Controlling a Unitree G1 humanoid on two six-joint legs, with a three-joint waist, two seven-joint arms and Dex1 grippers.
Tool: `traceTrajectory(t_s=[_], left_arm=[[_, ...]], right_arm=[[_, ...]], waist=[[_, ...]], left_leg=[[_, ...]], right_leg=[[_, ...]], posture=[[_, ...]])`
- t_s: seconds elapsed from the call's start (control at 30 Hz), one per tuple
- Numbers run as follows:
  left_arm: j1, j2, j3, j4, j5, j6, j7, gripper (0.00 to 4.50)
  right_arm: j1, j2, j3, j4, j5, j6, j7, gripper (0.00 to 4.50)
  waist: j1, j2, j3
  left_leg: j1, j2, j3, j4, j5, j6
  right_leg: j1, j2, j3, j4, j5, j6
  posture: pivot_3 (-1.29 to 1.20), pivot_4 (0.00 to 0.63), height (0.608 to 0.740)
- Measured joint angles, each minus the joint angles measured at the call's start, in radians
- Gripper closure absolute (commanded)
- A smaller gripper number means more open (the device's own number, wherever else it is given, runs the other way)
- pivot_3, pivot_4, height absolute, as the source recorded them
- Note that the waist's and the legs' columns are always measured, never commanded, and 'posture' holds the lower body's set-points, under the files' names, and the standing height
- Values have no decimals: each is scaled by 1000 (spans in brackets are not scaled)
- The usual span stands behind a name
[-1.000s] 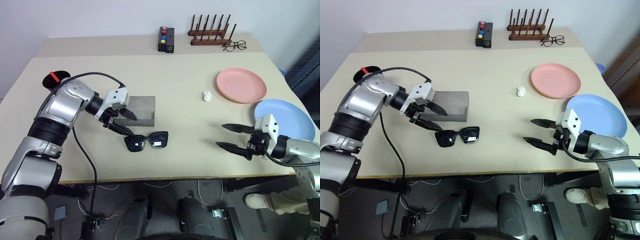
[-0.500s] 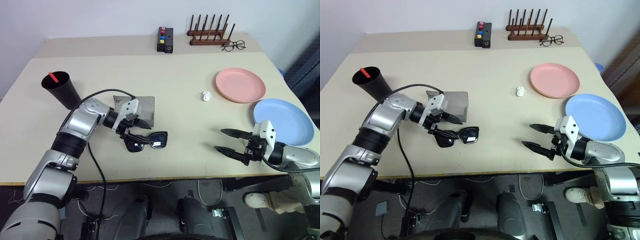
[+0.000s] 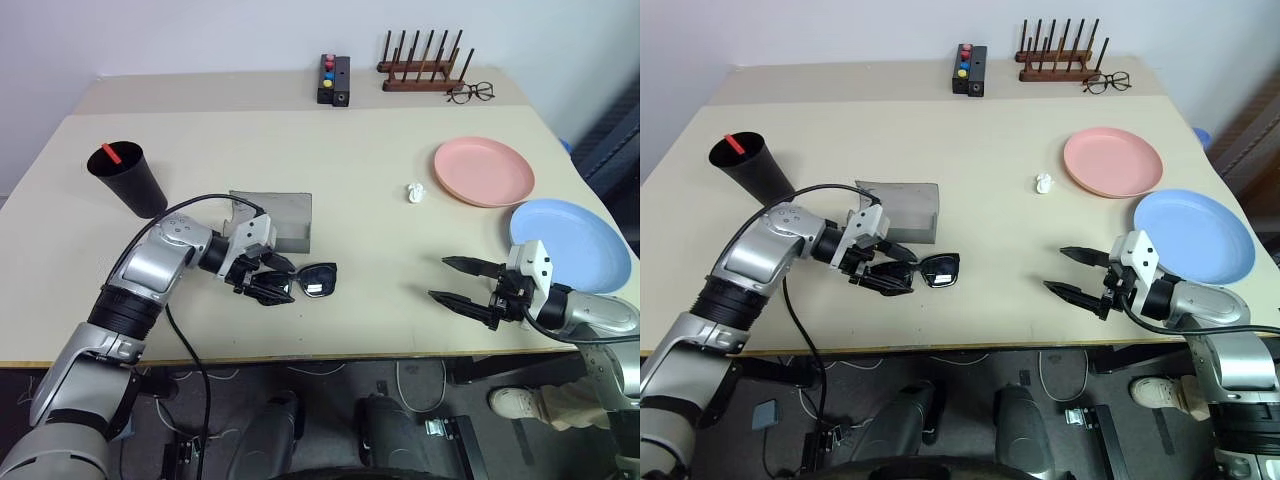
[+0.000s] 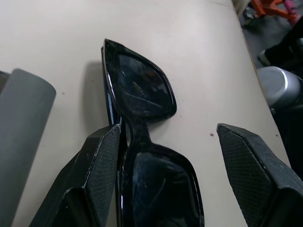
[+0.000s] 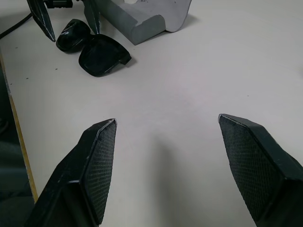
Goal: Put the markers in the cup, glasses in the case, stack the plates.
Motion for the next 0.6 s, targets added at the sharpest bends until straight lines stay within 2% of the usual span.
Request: traceTrajectory(t_s=[0.1, 0.2, 0.37, 0.6], left_arm=[[0, -3, -6, -1, 5, 2, 14, 1205], [0, -14, -13, 5, 22, 4, 25, 1979], [-17, -18, -12, 29, 33, -13, 23, 4434], [-26, -19, -18, 30, 32, -37, 14, 4434]], right_arm=[[0, 0, 0, 0, 0, 0, -1, 988], [1, 0, 0, -3, 0, 2, -3, 988], [12, 0, -2, -20, 2, 5, -10, 988], [20, -1, -3, -30, 5, 6, -19, 988]], waist=[[0, 0, 0], [0, 0, 0], [1, 0, 0], [2, 3, -2]], left_leg=[[0, 0, 0, 0, 0, 0], [0, 0, 0, 0, 0, 0], [0, 0, 0, 0, 0, 0], [13, 0, 0, -5, -1, 2]], right_leg=[[0, 0, 0, 0, 0, 0], [0, 0, 0, 0, 0, 0], [1, 0, 0, 0, 0, 0], [11, -1, 0, -2, 0, 0]], posture=[[0, 150, 740], [0, 150, 740], [0, 150, 740], [0, 150, 740]])
